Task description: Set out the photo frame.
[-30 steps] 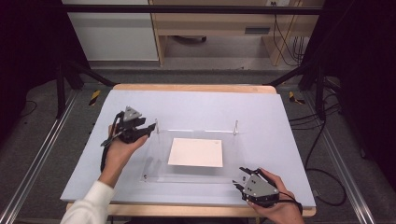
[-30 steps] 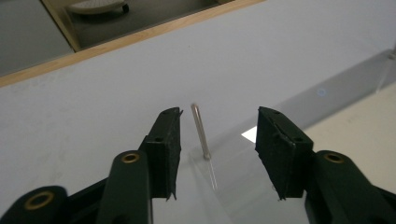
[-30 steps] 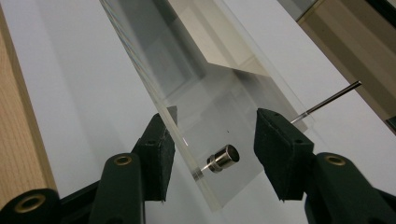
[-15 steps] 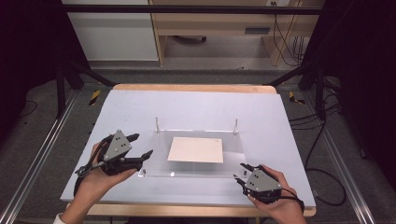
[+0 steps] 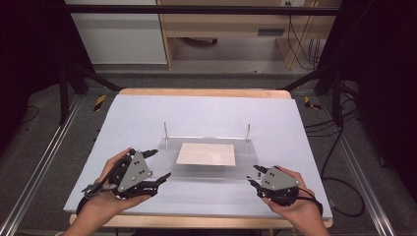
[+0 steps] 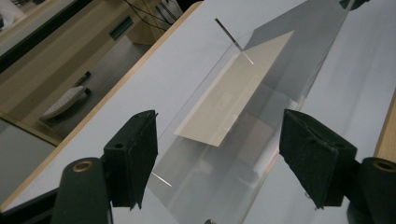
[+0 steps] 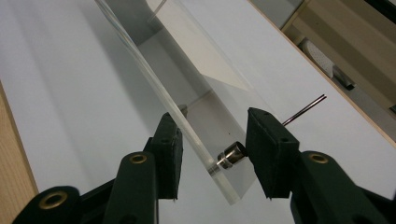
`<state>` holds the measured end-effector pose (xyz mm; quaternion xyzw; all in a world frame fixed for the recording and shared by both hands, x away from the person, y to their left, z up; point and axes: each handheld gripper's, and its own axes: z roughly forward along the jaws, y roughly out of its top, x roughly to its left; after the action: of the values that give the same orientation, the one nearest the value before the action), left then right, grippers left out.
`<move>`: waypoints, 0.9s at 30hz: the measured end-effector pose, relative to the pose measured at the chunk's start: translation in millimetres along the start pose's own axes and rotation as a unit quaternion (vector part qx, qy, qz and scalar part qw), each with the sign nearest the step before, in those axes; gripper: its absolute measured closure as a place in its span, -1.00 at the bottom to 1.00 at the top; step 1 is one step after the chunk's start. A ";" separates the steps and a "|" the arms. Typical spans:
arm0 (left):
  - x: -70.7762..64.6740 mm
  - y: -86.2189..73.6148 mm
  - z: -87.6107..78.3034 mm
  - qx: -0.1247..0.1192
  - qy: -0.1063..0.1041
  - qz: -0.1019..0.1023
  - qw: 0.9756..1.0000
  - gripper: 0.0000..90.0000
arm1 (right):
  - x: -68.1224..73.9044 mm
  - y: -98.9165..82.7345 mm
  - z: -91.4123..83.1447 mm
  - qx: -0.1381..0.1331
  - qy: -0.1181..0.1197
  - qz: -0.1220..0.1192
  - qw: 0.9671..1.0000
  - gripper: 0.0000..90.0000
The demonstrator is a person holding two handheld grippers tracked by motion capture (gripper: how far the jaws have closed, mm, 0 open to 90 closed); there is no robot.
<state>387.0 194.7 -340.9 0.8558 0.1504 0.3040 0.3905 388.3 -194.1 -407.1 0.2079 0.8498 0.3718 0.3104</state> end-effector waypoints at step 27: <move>-11.8 -1.1 20.9 0.045 -0.008 0.076 0.996 0.04 | -16.7 14.2 -1.6 0.006 0.018 0.022 1.000 0.29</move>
<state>391.3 177.5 -357.3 0.8840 0.0957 0.3188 0.3282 401.0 -195.6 -389.2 0.2215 0.8528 0.3772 0.2852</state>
